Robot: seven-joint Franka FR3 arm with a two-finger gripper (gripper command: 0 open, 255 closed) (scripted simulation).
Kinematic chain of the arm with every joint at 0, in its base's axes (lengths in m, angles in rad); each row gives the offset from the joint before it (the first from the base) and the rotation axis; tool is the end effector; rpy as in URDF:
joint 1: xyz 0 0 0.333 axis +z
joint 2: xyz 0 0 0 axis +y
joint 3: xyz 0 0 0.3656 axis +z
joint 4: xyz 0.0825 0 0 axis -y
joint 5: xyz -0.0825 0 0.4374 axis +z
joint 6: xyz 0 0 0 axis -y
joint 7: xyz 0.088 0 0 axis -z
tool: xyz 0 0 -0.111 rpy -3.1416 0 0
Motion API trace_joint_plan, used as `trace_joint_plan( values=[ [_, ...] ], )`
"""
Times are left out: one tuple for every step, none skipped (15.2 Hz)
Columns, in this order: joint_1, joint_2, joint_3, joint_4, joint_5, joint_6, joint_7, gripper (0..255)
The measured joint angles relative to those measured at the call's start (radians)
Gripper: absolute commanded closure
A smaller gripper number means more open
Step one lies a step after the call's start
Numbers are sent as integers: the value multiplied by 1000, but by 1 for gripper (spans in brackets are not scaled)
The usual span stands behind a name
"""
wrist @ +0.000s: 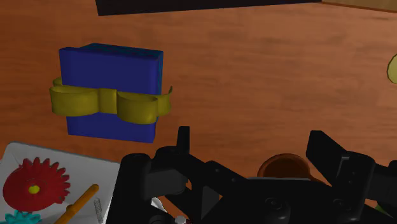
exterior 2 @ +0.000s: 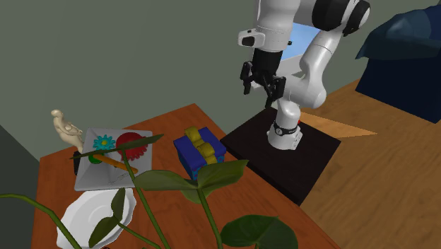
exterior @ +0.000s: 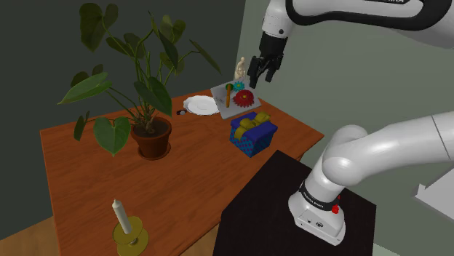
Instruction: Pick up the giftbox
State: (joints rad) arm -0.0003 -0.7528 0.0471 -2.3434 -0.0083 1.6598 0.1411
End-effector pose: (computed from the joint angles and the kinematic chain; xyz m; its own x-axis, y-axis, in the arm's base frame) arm 0.3443 0.0203 0.6251 0.9919 -0.1039 0.0735 -0.1063 -0.9939 0.0304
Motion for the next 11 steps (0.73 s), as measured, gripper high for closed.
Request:
trace_joint_plan(
  values=[
    [0, 0, 0, 0, 0, 0, 0, 0],
    [5, -7, -14, -21, -7, 15, -28, 0],
    [13, -22, -34, -45, -16, 26, -73, 0],
    [22, -19, -58, -62, -28, 46, -127, 0],
    [33, -29, -81, -97, -39, 75, -183, 0],
    [40, -33, -114, -124, -57, 99, -248, 0],
    [48, -45, -144, -156, -73, 122, -313, 0],
    [58, -47, -171, -171, -87, 136, -374, 0],
    [66, -41, -206, -192, -105, 164, -440, 0],
    [74, -25, -243, -209, -124, 199, -509, 0],
    [82, -27, -273, -230, -140, 220, -573, 0]
  ],
)
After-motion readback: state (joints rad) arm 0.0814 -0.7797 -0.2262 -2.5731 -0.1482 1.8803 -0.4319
